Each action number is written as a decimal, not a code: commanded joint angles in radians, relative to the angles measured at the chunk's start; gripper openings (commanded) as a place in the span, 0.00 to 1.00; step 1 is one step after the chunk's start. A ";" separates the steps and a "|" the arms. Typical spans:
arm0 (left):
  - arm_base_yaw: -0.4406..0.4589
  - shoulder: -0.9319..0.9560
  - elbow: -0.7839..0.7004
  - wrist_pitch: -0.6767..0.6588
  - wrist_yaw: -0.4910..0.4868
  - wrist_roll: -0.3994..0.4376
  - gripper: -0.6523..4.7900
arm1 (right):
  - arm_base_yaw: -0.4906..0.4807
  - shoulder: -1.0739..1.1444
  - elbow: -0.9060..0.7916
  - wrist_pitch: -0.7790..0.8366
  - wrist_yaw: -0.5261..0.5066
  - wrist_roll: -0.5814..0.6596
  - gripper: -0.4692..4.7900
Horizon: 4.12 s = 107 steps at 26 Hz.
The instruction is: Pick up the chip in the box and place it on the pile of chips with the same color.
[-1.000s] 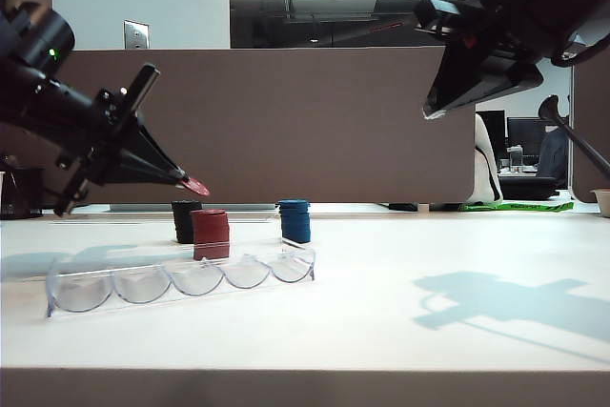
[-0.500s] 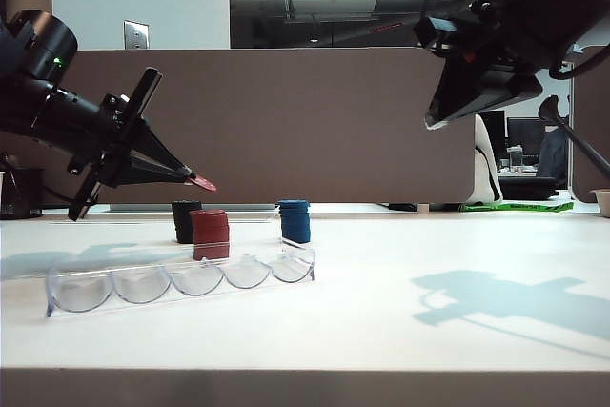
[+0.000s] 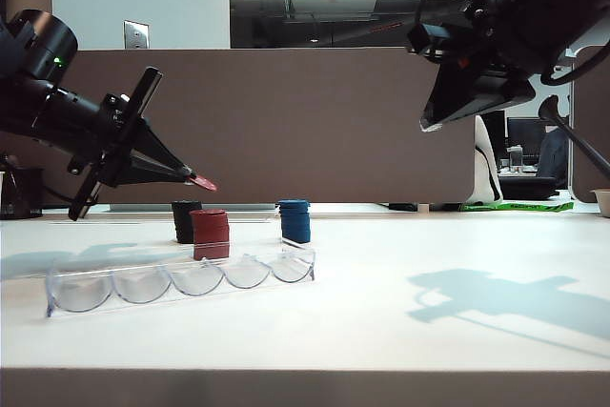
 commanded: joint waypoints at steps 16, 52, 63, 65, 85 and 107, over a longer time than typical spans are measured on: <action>-0.003 0.039 0.003 0.011 0.006 -0.003 0.11 | 0.000 -0.004 0.003 0.016 0.001 -0.003 0.08; -0.003 0.045 -0.001 0.006 0.047 0.028 0.11 | 0.000 -0.004 0.003 0.012 0.001 -0.003 0.08; -0.003 0.045 -0.001 0.006 0.047 0.031 0.11 | 0.000 -0.004 0.003 0.011 0.000 -0.003 0.08; -0.003 0.045 -0.001 0.007 0.047 0.031 0.11 | 0.000 -0.004 0.003 0.012 0.000 -0.003 0.08; -0.003 0.045 0.000 0.014 0.067 0.031 0.11 | 0.000 -0.003 0.003 0.011 0.001 -0.003 0.08; 0.000 0.045 -0.001 0.003 0.066 0.036 0.11 | 0.000 -0.003 0.003 0.004 0.001 -0.003 0.08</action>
